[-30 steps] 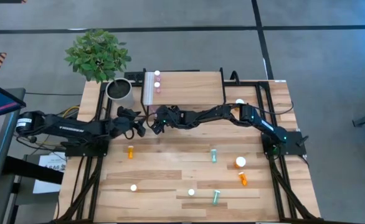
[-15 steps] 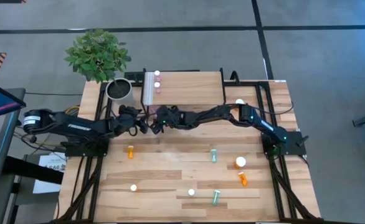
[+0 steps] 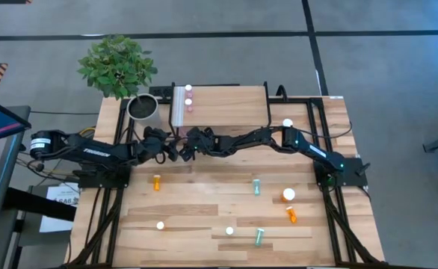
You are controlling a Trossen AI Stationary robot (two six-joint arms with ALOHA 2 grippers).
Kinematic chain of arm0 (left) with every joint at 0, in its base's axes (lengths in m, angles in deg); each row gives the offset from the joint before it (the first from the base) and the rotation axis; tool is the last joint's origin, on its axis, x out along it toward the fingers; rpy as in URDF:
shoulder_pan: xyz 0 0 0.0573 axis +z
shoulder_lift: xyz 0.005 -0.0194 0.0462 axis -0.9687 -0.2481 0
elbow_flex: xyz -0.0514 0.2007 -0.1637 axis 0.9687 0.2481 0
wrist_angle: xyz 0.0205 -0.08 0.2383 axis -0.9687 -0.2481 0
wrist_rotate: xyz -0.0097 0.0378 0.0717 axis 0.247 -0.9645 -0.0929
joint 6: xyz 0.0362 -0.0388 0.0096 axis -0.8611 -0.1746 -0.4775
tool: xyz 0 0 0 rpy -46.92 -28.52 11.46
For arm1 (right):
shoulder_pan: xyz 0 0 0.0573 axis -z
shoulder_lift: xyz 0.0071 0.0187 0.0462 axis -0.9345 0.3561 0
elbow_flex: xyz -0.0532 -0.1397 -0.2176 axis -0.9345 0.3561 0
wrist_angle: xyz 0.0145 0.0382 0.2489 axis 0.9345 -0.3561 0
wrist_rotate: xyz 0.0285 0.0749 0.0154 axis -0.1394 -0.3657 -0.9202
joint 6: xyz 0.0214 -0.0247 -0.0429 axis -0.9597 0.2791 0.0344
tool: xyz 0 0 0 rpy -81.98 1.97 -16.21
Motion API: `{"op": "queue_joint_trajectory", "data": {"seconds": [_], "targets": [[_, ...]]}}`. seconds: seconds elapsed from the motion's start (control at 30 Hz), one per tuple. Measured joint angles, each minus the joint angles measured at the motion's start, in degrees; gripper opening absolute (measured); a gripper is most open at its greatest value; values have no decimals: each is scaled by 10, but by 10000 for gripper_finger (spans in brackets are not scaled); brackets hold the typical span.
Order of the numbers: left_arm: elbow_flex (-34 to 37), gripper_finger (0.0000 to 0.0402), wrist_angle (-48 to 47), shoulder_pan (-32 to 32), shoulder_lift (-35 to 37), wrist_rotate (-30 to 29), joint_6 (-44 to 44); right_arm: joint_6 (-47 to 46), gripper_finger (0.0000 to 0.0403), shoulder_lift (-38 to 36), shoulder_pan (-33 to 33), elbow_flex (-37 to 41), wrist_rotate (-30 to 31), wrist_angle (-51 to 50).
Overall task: Pick and place medicine bottles onto shelf by color
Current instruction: Put the pink pill bottle aligned with the other pink pill bottles on the shelf
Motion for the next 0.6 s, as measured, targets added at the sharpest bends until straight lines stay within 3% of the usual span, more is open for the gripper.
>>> {"op": "queue_joint_trajectory", "data": {"seconds": [0.6], "targets": [[0, 197, -6, 0, 0, 7, -3, 18, 105, 1, -9, 0, 11, -17]]}}
